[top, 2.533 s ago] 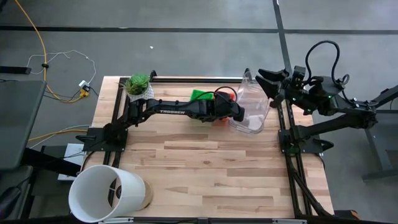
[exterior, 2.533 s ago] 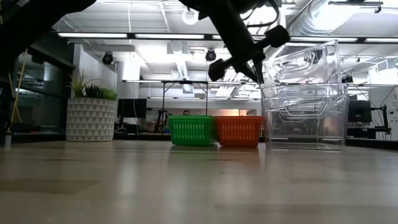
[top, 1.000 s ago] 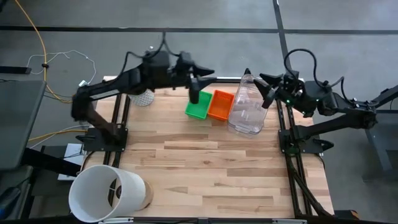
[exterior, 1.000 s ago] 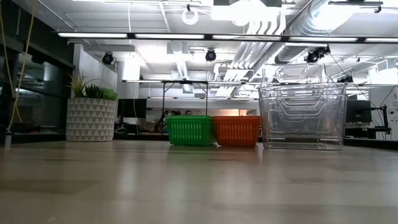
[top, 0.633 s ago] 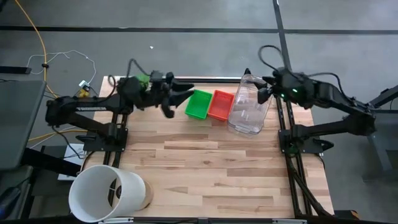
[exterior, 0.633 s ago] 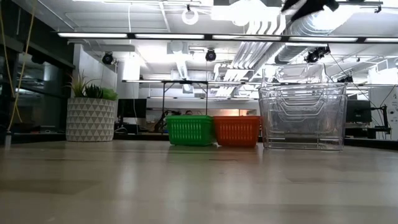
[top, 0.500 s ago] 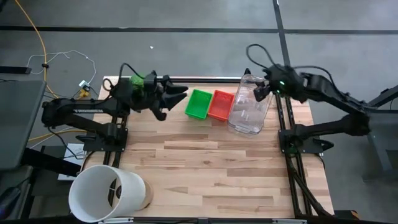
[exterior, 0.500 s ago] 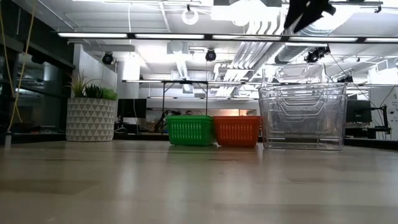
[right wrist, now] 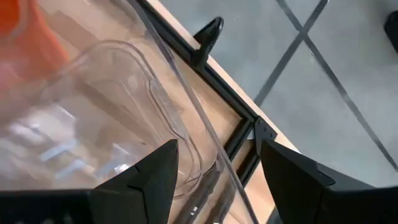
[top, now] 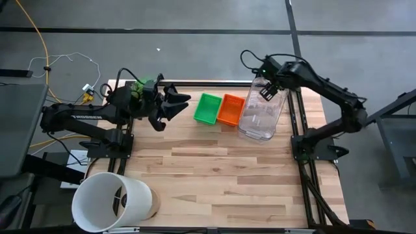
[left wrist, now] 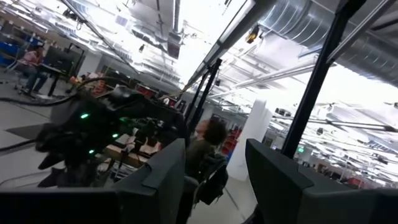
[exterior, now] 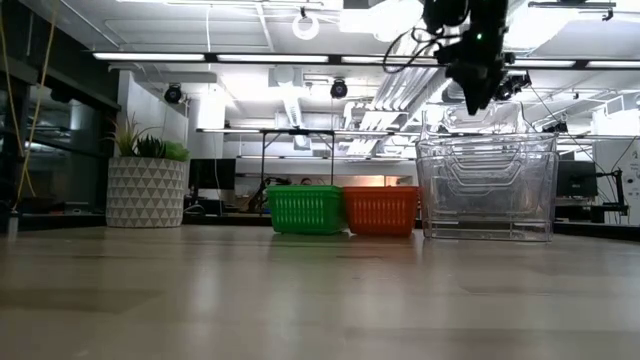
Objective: Stack baskets by color
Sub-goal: Stack the left transparent bin on the right transparent bins
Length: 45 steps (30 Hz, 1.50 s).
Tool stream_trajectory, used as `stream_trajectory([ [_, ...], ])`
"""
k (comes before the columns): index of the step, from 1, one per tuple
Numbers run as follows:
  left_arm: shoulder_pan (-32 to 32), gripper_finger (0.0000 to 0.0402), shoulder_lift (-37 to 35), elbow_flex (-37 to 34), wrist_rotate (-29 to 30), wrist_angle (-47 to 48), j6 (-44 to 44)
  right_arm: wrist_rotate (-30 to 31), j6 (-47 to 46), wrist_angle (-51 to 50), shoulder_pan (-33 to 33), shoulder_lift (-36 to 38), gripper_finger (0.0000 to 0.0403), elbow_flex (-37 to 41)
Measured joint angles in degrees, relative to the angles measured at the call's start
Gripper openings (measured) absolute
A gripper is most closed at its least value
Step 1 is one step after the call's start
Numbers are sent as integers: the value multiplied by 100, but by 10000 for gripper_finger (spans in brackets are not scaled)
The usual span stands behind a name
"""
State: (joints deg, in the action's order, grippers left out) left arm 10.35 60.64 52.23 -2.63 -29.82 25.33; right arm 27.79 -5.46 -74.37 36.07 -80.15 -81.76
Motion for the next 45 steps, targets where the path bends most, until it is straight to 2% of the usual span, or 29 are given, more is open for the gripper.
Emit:
stream_trajectory([
  [6, 0, 158, 0, -2, 26, -2, 1, 121, 283, 2, 134, -417, 211, 3],
  [10, 0, 158, 0, 0, 27, -2, 5, 107, 536, 18, 215, -644, 194, 7],
  [15, 0, 158, 0, 0, 26, -2, 12, 109, 650, 102, 235, -716, 130, 9],
  [20, 0, 158, 0, 0, 28, 0, 8, 52, 977, 92, 235, -668, 20, 9],
  [26, 0, 158, 0, 0, 28, 2, 8, -240, 1400, 129, 309, -378, 6, 11],
  [32, 0, 158, 1, 0, 28, 2, 8, -1041, 1722, -86, 653, -79, 2, -504],
  [37, 0, 158, 2, 0, 31, 4, 5, -2072, 2038, -535, 982, -143, 0, -1385],
  [40, 0, 158, 2, 0, 31, 4, 5, -2776, 2200, -842, 1128, -298, 0, -1646],
  [45, 0, 158, 2, 2, 31, 3, 10, -3096, 2647, -1089, 1231, -525, 0, -1549],
])
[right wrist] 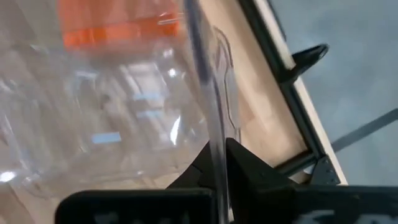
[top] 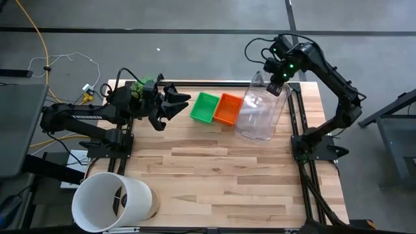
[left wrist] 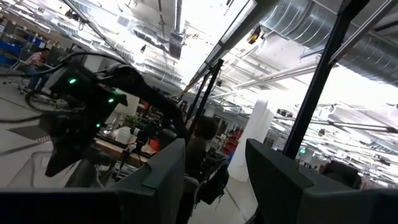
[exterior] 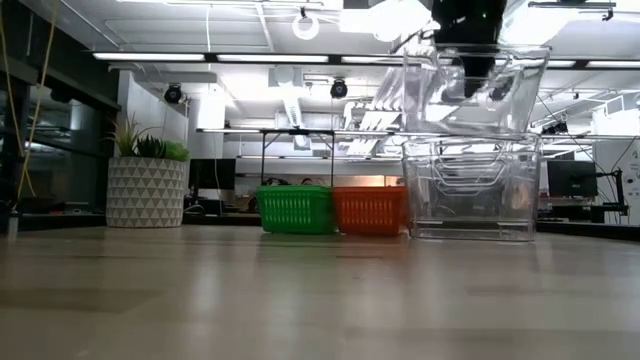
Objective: Stack baskets by color
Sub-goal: Stack the left transparent bin on the right transparent bins
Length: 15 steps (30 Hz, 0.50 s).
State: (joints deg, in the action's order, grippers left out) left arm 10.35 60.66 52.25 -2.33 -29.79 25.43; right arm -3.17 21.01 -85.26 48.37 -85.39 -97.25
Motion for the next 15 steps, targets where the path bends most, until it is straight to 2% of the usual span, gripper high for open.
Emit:
stream_trajectory([
  [4, 0, 158, 1, 0, 2, 0, 22, 82, 208, 42, 134, -96, 0, 207],
  [15, 0, 158, 2, 2, 4, 1, 142, -383, 644, 14, 427, -559, 0, 369],
])
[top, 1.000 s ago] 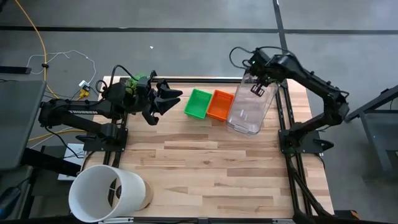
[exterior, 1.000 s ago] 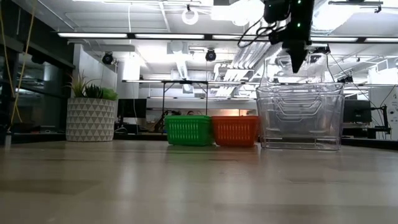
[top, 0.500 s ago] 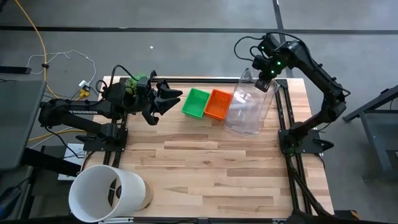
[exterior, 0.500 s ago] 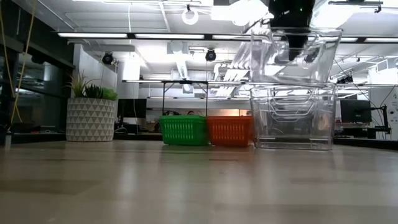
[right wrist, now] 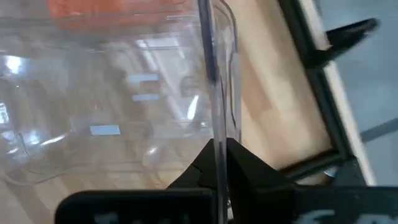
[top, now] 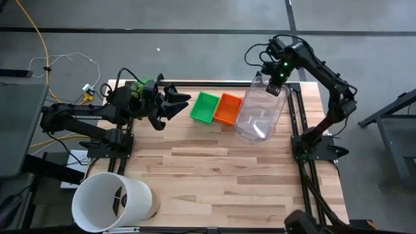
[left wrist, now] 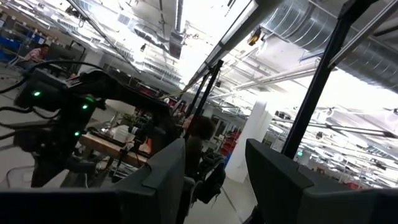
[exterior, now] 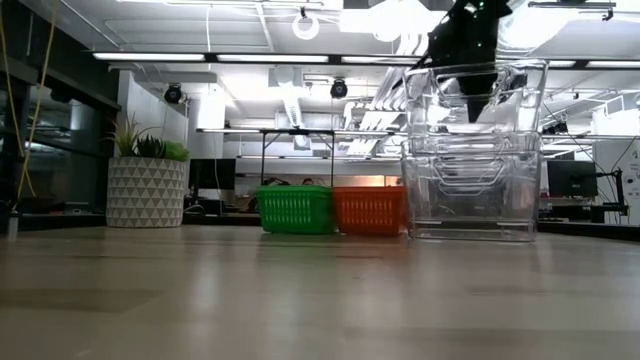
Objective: Stack baskets by color
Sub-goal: Stack the left transparent bin on the right transparent bins
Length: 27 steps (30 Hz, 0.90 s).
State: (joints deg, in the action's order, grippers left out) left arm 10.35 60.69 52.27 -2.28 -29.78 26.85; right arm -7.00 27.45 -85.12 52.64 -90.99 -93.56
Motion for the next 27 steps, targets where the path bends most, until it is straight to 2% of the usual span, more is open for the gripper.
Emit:
stream_trajectory([
  [9, 2, 158, 0, 0, 17, 0, 0, -292, 6, 60, -2, -554, 0, 0],
  [13, 13, 158, 0, 0, 15, 0, 0, -169, 0, 78, -2, -651, 0, 0],
  [18, 13, 158, 0, 0, 15, 0, -36, 297, -47, 73, 11, -651, 0, 0],
  [27, 13, 158, 0, 0, 15, 0, -44, 32, -192, 98, 70, -648, 0, 0],
])
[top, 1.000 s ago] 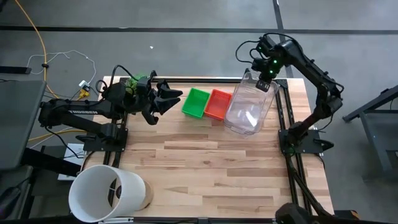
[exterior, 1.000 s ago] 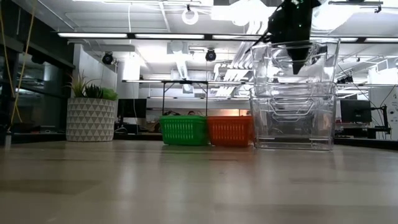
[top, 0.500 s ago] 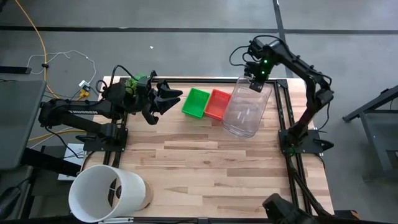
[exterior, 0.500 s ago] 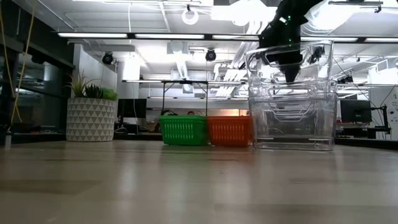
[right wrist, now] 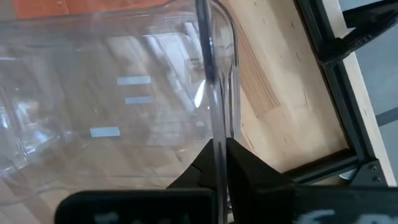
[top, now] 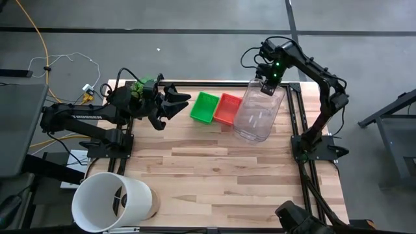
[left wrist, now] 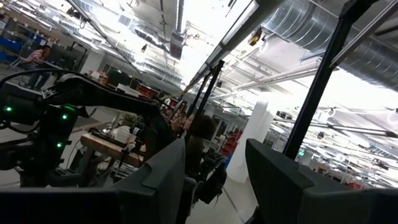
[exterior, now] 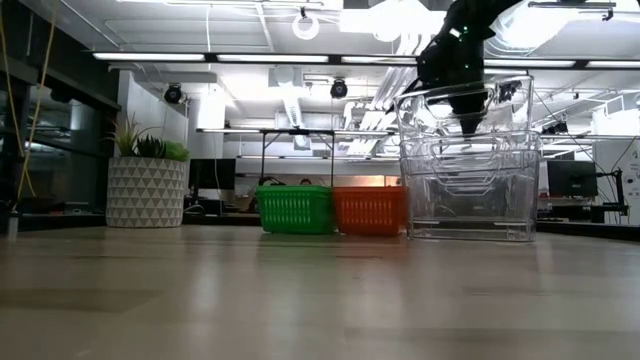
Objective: Stack baskets by color
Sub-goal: Stack the left transparent bin on the right transparent bins, then return to Home Position
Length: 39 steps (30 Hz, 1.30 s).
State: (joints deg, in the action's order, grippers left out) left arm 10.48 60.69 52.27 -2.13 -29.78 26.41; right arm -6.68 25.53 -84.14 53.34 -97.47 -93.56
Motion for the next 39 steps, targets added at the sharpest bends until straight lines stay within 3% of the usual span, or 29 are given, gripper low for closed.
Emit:
stream_trajectory([
  [12, 0, 158, 0, 0, -22, 2, 40, 38, -319, 14, 2, 0, 12, 0],
  [22, 0, 158, 0, 0, -28, 2, 42, 62, -565, -1, 2, 16, 150, 0],
  [26, 0, 158, 0, 0, -34, 6, 42, -98, -654, -32, 20, 114, 186, 0],
  [34, 0, 158, -178, 0, -47, 463, -574, -1269, -986, 266, 66, 1186, 190, 0],
  [39, 34, 158, -469, 0, -48, 1005, -1123, -1816, -1638, 1367, -122, 2387, 181, 437],
])
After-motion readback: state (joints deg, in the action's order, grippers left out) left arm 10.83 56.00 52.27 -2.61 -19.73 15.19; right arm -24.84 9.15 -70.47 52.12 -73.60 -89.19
